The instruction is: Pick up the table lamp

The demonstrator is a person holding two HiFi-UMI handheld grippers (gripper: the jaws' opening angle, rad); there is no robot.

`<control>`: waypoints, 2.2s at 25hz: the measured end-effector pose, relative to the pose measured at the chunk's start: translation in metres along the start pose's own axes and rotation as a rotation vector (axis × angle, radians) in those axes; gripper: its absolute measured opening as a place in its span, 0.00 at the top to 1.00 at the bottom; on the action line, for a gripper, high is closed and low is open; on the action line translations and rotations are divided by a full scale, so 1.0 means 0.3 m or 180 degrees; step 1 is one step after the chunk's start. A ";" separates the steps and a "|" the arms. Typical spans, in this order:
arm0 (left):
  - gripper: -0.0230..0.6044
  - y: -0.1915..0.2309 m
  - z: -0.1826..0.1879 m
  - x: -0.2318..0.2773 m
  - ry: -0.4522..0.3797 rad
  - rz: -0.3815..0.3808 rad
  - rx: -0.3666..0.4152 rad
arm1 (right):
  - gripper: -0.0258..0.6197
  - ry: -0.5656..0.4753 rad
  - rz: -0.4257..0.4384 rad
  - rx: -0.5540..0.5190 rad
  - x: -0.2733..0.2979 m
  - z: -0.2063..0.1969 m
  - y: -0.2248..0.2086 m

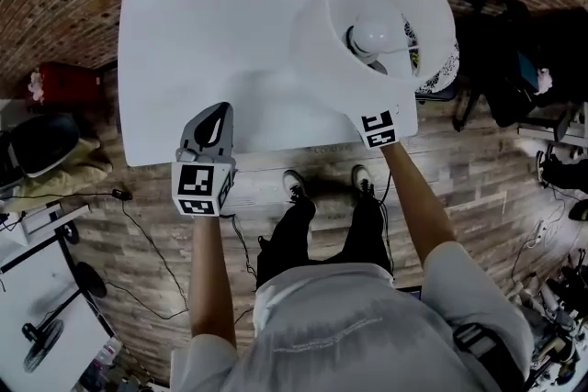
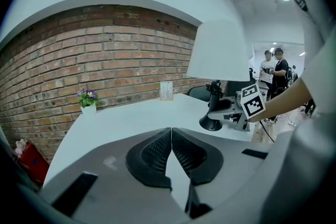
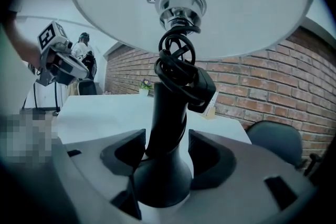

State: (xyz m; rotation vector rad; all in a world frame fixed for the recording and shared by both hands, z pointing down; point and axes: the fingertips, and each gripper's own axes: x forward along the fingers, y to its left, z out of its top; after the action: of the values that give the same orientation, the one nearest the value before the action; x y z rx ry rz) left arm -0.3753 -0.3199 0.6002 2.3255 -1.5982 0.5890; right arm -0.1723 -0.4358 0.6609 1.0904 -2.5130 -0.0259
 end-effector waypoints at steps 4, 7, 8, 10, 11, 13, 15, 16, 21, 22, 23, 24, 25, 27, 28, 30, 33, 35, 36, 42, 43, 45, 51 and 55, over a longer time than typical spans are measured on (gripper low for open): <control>0.94 0.017 -0.006 0.022 0.0009 -0.0069 0.0023 | 0.64 -0.0059 0.0037 0.0064 0.021 0.006 0.011; 0.94 0.036 -0.015 0.029 0.0019 -0.0090 0.0043 | 0.67 -0.0138 0.0023 0.0099 0.037 0.029 0.012; 0.94 0.041 -0.018 0.030 0.0030 -0.0100 0.0042 | 0.71 -0.0157 0.0006 0.0108 0.039 0.035 0.012; 0.94 0.052 -0.025 0.032 0.0061 -0.0115 0.0031 | 0.71 -0.0178 -0.0045 0.0143 0.040 0.037 0.008; 0.94 0.056 -0.025 0.033 0.0063 -0.0120 0.0028 | 0.71 -0.0180 -0.0066 0.0160 0.040 0.036 0.006; 0.94 0.059 -0.021 0.034 0.0055 -0.0128 0.0031 | 0.71 -0.0166 -0.0083 0.0190 0.040 0.034 0.003; 0.94 0.061 -0.027 0.030 0.0100 -0.0128 0.0051 | 0.71 -0.0153 -0.0075 0.0226 0.040 0.035 0.000; 0.94 0.063 -0.027 0.026 0.0106 -0.0122 0.0059 | 0.71 -0.0154 -0.0072 0.0253 0.040 0.036 -0.001; 0.94 0.061 0.015 0.002 -0.0081 -0.0076 0.0080 | 0.71 -0.0140 -0.0063 0.0344 0.029 0.035 0.001; 0.94 0.059 0.015 -0.004 -0.0086 -0.0066 0.0086 | 0.71 -0.0133 -0.0054 0.0361 0.023 0.033 0.002; 0.94 0.055 0.017 -0.010 -0.0090 -0.0061 0.0085 | 0.71 -0.0136 -0.0042 0.0386 0.015 0.035 0.002; 0.94 0.050 0.021 -0.016 -0.0102 -0.0064 0.0081 | 0.71 -0.0146 -0.0029 0.0413 0.005 0.039 0.001; 0.94 0.043 0.029 -0.021 -0.0121 -0.0071 0.0076 | 0.71 -0.0160 -0.0015 0.0437 -0.005 0.046 -0.002; 0.94 0.028 0.045 -0.030 -0.0157 -0.0083 0.0091 | 0.71 -0.0169 -0.0005 0.0463 -0.024 0.059 -0.013; 0.94 0.022 0.052 -0.033 -0.0167 -0.0083 0.0107 | 0.71 -0.0161 -0.0013 0.0467 -0.034 0.063 -0.021; 0.94 0.011 0.064 -0.034 -0.0179 -0.0074 0.0112 | 0.72 -0.0107 -0.0034 0.0458 -0.059 0.063 -0.042; 0.94 -0.013 0.090 -0.033 -0.0216 -0.0079 0.0089 | 0.72 0.0044 -0.0019 0.0391 -0.099 0.051 -0.067; 0.94 -0.036 0.105 -0.031 -0.0227 -0.0101 0.0086 | 0.72 0.0135 -0.0004 0.0327 -0.126 0.045 -0.076; 0.94 -0.048 0.114 -0.030 -0.0236 -0.0115 0.0098 | 0.72 0.0184 0.0010 0.0305 -0.138 0.041 -0.079; 0.94 -0.107 0.191 -0.030 -0.0305 -0.0128 0.0115 | 0.72 0.0394 0.0146 0.0327 -0.219 0.043 -0.084; 0.94 -0.117 0.207 -0.030 -0.0319 -0.0122 0.0104 | 0.72 0.0408 0.0145 0.0339 -0.237 0.047 -0.092; 0.94 -0.141 0.240 -0.032 -0.0354 -0.0113 0.0102 | 0.72 0.0404 0.0123 0.0359 -0.276 0.061 -0.109; 0.94 -0.213 0.336 -0.042 -0.0475 -0.0080 0.0151 | 0.72 0.0297 0.0137 0.0354 -0.373 0.145 -0.159; 0.94 -0.255 0.380 -0.053 -0.0525 -0.0062 0.0177 | 0.72 0.0208 0.0145 0.0260 -0.423 0.210 -0.189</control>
State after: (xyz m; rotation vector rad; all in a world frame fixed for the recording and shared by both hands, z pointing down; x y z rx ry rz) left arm -0.2883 -0.3279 0.4933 2.4850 -1.6465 0.4532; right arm -0.0775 -0.3946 0.5485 1.0477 -2.4986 0.1240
